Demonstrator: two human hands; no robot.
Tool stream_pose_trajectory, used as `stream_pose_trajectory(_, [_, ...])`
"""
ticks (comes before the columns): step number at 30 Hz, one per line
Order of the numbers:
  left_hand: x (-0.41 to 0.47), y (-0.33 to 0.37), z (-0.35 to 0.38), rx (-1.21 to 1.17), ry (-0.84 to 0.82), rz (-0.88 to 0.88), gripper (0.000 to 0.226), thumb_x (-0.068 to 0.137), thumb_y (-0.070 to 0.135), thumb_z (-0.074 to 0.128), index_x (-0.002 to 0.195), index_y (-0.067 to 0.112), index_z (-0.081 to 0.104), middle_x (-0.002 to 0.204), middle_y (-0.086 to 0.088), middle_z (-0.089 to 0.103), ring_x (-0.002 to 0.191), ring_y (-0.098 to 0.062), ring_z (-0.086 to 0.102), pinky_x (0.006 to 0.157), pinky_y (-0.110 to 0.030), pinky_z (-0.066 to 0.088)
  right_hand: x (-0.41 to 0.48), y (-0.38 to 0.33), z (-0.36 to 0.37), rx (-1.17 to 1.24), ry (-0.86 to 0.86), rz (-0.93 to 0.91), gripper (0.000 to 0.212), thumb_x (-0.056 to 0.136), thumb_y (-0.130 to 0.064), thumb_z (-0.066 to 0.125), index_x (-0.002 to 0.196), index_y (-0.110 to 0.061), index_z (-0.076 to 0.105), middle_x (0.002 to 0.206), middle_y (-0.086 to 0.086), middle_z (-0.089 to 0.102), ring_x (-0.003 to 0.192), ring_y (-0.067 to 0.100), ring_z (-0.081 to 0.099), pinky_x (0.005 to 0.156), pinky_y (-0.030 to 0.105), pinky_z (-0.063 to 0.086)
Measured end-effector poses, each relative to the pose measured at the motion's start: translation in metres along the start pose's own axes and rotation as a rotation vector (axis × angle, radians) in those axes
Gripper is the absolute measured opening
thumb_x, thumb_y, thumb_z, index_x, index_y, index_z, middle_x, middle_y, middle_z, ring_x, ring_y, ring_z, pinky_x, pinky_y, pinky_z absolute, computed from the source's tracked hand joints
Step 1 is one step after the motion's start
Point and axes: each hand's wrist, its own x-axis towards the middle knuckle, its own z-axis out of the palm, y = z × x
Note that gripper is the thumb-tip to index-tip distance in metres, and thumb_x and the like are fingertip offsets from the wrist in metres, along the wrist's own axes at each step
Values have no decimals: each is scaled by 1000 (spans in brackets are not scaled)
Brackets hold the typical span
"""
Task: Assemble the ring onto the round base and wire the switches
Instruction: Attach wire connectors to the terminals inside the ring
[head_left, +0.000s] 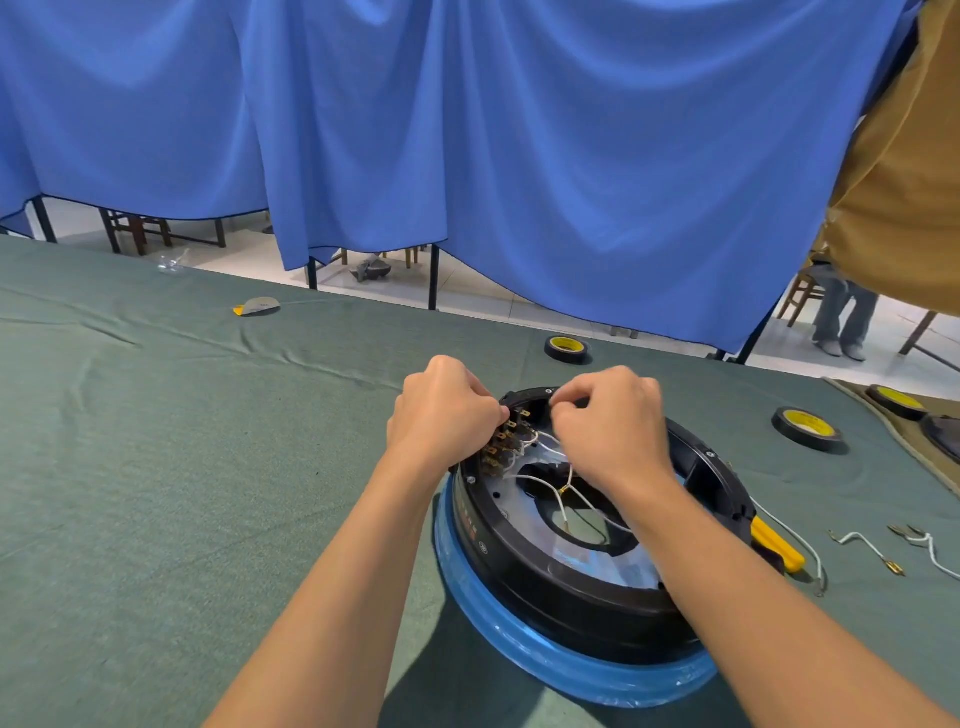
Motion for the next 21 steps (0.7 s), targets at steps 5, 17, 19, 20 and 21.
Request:
stream_pose_trajectory(5, [0, -3, 12, -126, 32, 30, 34, 89, 33, 67, 118, 15, 69, 113, -2, 70, 111, -21, 61, 96, -33, 49, 3, 8, 1, -30, -99, 62, 18, 90, -30, 65, 104, -23, 73, 101, 1, 71, 92, 17, 61, 74, 30, 49])
stream_pose_trajectory(17, [-1, -4, 17, -106, 62, 74, 16, 89, 28, 66, 98, 22, 78, 99, -4, 74, 100, -23, 63, 89, -39, 53, 7, -4, 13, -103, -219, 40, 18, 89, -26, 66, 105, -23, 73, 112, 7, 66, 101, 22, 59, 84, 40, 54])
stream_pose_trajectory(19, [-2, -4, 16, -93, 65, 71, 17, 89, 29, 66, 100, 23, 78, 101, -3, 73, 102, -23, 63, 91, -41, 53, 7, -4, 13, -125, -202, 55, 17, 89, -23, 65, 103, -23, 74, 109, 6, 66, 97, 22, 59, 79, 38, 54])
stream_pose_trajectory(20, [-2, -4, 17, -88, 67, 69, 17, 90, 30, 65, 100, 24, 78, 101, -3, 73, 101, -23, 63, 91, -41, 52, 6, -4, 13, -130, -191, 60, 17, 88, -22, 65, 102, -21, 74, 107, 6, 67, 95, 21, 59, 75, 35, 52])
stream_pose_trajectory(21, [-2, -4, 17, -83, 68, 67, 17, 90, 30, 65, 99, 24, 78, 100, -2, 73, 101, -23, 63, 90, -40, 52, 6, -3, 12, -128, -180, 64, 16, 88, -20, 65, 101, -20, 74, 105, 6, 67, 93, 20, 58, 71, 33, 50])
